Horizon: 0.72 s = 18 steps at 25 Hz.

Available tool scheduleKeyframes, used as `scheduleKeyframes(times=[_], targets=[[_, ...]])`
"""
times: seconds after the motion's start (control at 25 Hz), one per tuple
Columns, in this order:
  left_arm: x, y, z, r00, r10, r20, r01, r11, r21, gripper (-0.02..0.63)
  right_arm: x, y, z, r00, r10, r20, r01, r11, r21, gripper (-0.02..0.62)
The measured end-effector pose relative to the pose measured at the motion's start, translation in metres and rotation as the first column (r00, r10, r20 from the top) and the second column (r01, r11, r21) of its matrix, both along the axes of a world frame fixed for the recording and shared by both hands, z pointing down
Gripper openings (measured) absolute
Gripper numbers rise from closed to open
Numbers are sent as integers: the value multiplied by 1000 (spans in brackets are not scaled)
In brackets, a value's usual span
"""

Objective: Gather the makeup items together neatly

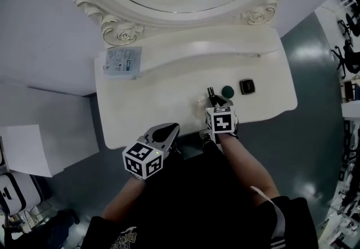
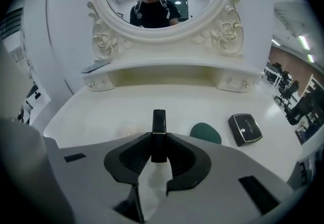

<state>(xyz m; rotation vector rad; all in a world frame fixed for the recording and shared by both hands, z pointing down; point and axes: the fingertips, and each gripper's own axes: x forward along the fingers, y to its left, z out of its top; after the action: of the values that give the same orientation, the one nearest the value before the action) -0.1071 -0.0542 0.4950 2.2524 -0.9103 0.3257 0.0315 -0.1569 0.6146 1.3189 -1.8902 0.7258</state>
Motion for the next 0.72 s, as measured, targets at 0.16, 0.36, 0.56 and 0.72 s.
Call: scheduleKeyframes(times=[0.16, 0.36, 0.56, 0.72], targets=[[-4, 0, 3, 999, 40, -10, -40, 999, -5, 8, 6, -2, 10, 997, 78, -17, -79, 996, -45, 107], [-17, -3, 4, 998, 55, -18, -55, 998, -10, 8, 8, -9, 13, 991, 120, -59, -124, 990, -72, 107], [-29, -6, 7, 998, 65, -23, -66, 998, -16, 8, 9, -13, 14, 988, 130, -86, -138, 987, -85, 107], [-35, -6, 9, 997, 73, -22, -73, 997, -20, 8, 9, -14, 14, 987, 132, -93, -140, 987, -74, 107]])
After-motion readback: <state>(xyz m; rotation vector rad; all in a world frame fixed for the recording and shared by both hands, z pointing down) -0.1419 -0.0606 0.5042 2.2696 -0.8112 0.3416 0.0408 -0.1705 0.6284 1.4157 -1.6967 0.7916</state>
